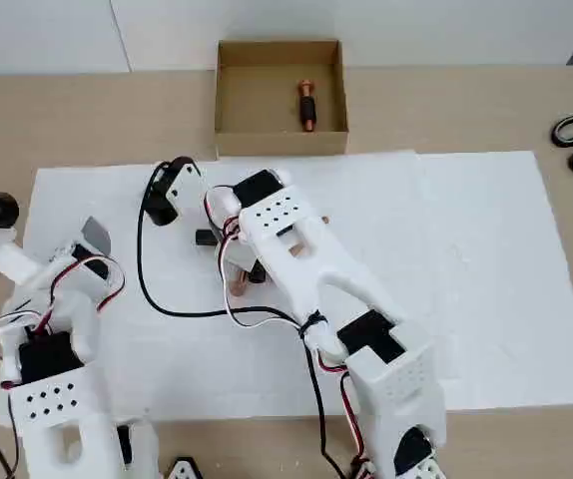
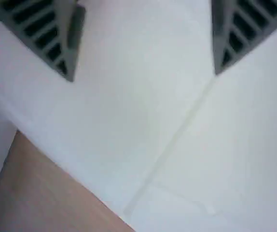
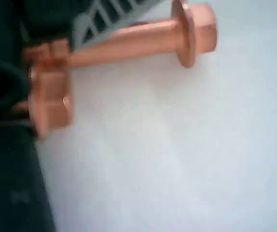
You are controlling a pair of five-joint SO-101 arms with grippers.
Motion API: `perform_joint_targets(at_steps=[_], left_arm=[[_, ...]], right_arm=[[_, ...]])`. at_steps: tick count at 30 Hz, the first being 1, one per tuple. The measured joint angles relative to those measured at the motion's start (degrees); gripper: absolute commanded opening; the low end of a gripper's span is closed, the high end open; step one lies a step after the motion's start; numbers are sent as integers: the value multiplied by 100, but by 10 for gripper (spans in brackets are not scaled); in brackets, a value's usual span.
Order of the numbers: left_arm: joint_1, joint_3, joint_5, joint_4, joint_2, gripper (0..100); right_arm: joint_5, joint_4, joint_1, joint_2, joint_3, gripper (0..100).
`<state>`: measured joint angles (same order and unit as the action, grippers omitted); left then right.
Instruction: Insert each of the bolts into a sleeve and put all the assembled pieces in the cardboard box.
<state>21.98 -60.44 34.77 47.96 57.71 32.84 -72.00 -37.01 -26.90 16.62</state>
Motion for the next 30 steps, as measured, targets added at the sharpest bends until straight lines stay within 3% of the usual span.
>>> perform_joint_targets(at_steps=[21, 30], left_arm=[[0, 0, 0, 0, 0, 178], [0, 0, 0, 0, 0, 178]], right_arm=[[44, 158, 26, -290, 0, 164], [44, 220, 185, -325, 9, 6]])
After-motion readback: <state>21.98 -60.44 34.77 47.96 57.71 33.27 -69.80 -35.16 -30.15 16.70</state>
